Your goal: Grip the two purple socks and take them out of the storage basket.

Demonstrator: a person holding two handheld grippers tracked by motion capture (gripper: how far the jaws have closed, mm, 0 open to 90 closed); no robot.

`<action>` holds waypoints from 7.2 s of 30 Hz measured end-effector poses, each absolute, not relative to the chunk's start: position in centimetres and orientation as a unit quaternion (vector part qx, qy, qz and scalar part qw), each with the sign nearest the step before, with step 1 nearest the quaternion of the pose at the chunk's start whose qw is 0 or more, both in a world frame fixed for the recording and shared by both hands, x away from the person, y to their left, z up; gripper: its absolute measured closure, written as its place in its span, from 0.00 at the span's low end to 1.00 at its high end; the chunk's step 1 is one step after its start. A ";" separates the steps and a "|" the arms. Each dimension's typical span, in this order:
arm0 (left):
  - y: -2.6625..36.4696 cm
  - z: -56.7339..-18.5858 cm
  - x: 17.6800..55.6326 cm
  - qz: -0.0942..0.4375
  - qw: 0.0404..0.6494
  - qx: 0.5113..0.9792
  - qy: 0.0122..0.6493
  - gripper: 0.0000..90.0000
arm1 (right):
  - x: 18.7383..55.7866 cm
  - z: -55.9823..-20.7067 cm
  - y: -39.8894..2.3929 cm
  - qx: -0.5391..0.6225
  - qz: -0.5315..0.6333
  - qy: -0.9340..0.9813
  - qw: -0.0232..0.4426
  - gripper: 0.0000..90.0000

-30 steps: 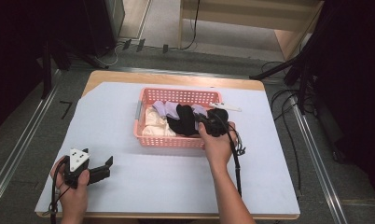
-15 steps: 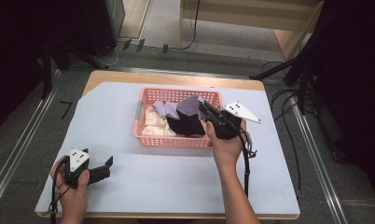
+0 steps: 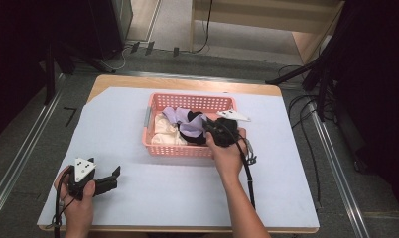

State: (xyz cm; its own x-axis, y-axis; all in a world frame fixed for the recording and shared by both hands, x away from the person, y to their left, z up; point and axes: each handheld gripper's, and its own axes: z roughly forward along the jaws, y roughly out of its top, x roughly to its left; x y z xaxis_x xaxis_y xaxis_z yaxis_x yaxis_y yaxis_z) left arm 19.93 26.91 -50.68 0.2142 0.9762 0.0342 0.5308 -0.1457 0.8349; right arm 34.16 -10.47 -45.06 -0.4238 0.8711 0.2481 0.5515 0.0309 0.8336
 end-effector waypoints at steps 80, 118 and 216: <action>26.8 -50.7 20.0 0.309 0.360 0.690 0.547 0.11 | 29.6 -46.8 -23.2 0.551 0.534 0.570 0.293 0.93; 26.9 -50.7 20.0 0.305 0.358 0.694 0.546 0.11 | 30.3 -45.7 -15.9 0.500 0.509 0.650 0.262 0.48; 27.2 -50.7 20.1 0.296 0.364 0.688 0.554 0.15 | 38.7 -43.6 -3.1 0.437 0.518 0.698 0.231 0.94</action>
State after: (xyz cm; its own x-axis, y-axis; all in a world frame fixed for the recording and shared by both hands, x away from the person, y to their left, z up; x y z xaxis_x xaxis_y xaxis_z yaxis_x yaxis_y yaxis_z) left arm 20.08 27.16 -50.69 0.2114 0.9774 0.0041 0.5454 -0.1214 0.8293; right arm 38.67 -3.08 -43.61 -0.5123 0.8488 0.1304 0.3703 0.0813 0.9253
